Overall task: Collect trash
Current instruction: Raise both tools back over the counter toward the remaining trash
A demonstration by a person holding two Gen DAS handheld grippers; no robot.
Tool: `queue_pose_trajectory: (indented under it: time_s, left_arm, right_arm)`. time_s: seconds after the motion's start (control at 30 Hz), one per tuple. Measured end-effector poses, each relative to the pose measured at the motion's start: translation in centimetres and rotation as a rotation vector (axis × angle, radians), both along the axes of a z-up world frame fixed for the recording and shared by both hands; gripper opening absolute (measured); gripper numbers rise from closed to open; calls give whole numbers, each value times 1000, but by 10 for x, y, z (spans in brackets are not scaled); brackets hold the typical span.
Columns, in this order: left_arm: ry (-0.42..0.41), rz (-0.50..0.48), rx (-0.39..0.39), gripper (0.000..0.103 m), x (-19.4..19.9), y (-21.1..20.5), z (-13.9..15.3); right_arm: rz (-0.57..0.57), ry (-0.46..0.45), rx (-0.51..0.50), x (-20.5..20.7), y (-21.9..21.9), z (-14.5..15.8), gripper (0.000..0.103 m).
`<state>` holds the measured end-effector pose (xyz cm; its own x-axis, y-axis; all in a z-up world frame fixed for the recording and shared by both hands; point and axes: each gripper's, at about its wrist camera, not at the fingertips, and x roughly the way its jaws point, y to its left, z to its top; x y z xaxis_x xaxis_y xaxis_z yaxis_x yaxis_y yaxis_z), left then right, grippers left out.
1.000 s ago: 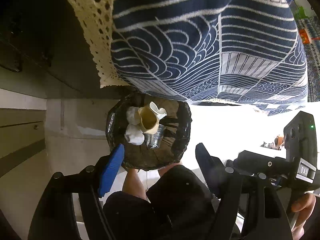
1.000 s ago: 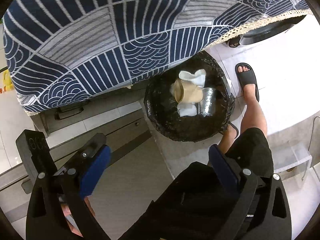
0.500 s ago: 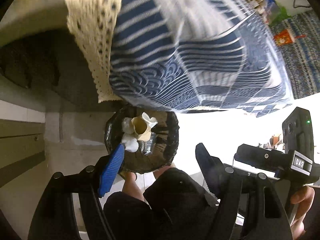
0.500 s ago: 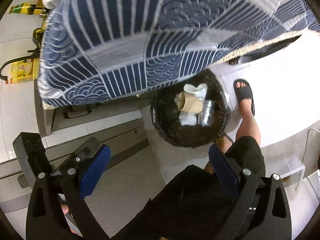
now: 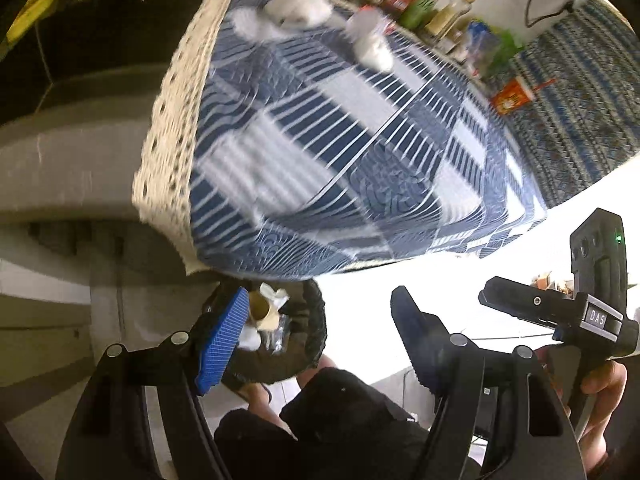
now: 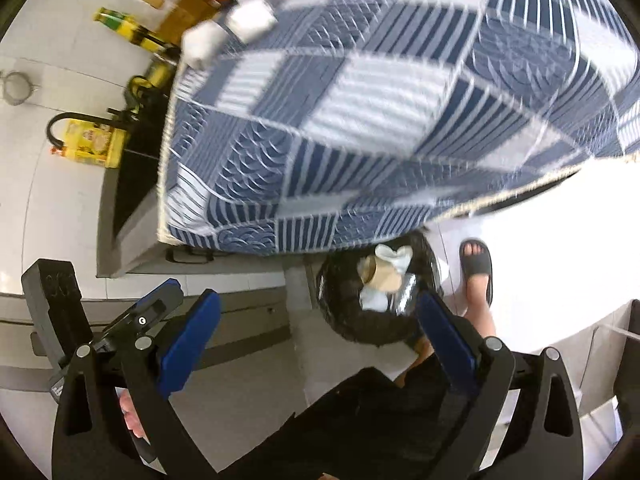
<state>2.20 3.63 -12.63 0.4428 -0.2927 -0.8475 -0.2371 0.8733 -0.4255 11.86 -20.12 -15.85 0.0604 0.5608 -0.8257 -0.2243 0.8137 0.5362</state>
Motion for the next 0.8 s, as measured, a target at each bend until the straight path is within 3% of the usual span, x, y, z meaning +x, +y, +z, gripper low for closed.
queue_pose_trajectory:
  time_s: [0.17, 0.5, 0.8]
  left_arm:
    - [-56, -12, 17, 71, 6, -2, 25]
    - [-101, 8, 40, 71, 32, 10, 52]
    - [-101, 102, 56, 71, 83, 29, 64]
  right_arm:
    - [-4, -94, -3, 6, -6, 29, 97]
    - [34, -185, 36, 35, 0, 66, 97]
    - [130, -254, 40, 109, 25, 88, 97]
